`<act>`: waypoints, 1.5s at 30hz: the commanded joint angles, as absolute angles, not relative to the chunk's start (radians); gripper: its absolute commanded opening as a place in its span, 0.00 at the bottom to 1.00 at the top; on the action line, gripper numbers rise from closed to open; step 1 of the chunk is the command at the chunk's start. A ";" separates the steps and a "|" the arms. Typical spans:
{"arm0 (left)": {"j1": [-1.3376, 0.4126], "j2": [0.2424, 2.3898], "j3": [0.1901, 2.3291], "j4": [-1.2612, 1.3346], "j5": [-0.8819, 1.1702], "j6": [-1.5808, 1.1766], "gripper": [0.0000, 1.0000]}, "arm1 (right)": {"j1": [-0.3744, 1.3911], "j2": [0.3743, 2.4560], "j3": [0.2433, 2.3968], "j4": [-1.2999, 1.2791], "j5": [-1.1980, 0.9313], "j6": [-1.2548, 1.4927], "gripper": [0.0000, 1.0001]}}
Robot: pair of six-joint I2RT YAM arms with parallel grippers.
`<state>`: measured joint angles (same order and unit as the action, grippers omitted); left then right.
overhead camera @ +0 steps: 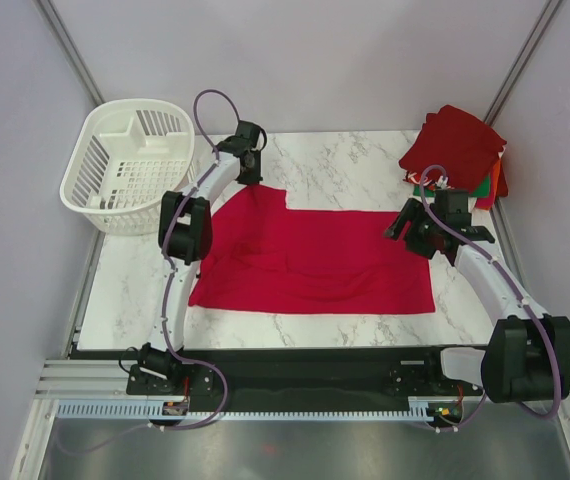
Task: Fold and stack the t-shirts
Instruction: Fold the tshirt
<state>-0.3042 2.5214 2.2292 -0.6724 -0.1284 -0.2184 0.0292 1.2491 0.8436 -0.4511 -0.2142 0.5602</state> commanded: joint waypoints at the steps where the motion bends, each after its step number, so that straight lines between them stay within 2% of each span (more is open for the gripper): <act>1: -0.301 2.579 2.263 -0.759 -0.143 -0.242 0.18 | 0.034 1.253 0.838 -0.414 -0.230 0.549 0.77; 3: -0.299 2.571 2.261 -0.762 -0.135 -0.242 0.07 | 0.034 1.255 0.839 -0.413 -0.221 0.551 0.77; 5: -0.301 2.547 2.255 -0.768 -0.123 -0.245 0.02 | 0.034 1.261 0.848 -0.407 -0.203 0.554 0.77; 11: -0.308 2.386 2.160 -0.782 -0.164 -0.250 0.02 | 0.035 1.385 0.995 -0.390 -0.006 0.569 0.77; 16: -0.308 2.244 1.988 -0.784 -0.316 -0.230 0.02 | 0.034 1.558 1.110 -0.380 0.170 0.557 0.76; 19: -0.307 2.210 1.945 -0.785 -0.315 -0.222 0.02 | 0.023 1.661 1.183 -0.376 0.245 0.529 0.74; 25: -0.313 2.229 1.954 -0.795 -0.255 -0.222 0.02 | -0.049 1.811 1.233 -0.339 0.232 0.506 0.68; 30: -0.319 2.243 1.962 -0.798 -0.244 -0.229 0.02 | -0.094 1.911 1.241 -0.261 0.138 0.491 0.65; 42: -0.327 2.263 1.962 -0.801 -0.249 -0.238 0.02 | -0.101 1.973 1.169 -0.124 0.038 0.514 0.60; 45: -0.327 2.266 1.965 -0.801 -0.250 -0.239 0.02 | -0.101 1.979 1.157 -0.109 0.032 0.515 0.50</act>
<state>-0.3222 2.2650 1.9499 -0.8001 -0.2527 -0.2302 -0.1024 1.9388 1.1938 -0.1143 0.0818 0.5022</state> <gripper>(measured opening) 0.043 0.528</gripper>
